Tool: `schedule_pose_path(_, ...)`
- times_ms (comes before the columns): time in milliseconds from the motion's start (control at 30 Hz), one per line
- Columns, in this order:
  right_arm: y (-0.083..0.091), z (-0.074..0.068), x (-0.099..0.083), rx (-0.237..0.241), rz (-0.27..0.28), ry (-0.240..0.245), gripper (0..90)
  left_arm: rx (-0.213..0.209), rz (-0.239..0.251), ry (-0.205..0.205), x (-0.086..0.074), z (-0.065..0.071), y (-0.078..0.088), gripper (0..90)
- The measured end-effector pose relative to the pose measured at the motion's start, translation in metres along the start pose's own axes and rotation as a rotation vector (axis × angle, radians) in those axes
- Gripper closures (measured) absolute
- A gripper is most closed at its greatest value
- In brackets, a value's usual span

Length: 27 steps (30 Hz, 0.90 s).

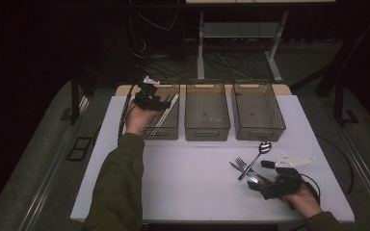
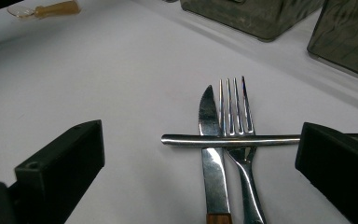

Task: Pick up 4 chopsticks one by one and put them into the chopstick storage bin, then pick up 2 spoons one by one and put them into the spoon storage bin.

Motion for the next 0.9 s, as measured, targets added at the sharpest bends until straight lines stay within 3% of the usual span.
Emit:
schedule_pose_path(133, 0.000, -0.001, 0.000, -0.002, 0.004, 0.005, 1.5, -0.048, 0.034, -0.054, -0.001, 0.016, 0.012, 35.4)
schedule_pose_path(400, 0.000, -0.001, 0.001, -0.002, 0.002, 0.009, 1.5, -0.131, 0.096, -0.078, -0.008, 0.044, 0.033, 31.2)
schedule_pose_path(767, 0.000, -0.001, 0.001, -0.002, 0.001, 0.012, 1.4, -0.182, 0.092, -0.131, -0.037, 0.071, 0.049, 24.1)
schedule_pose_path(900, 0.000, -0.002, 0.001, -0.005, 0.002, 0.010, 1.4, -0.180, 0.104, -0.144, -0.051, 0.079, 0.056, 21.8)
Point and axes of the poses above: each handheld gripper's, and its own axes: y roughly backward along the jaws, x roughly out of its top, z roughly to its right, the point moved 3 cm from there along -y, roughly forward along the jaws, and after that the axes turned 2 degrees about -x, right-handed, at the moved point
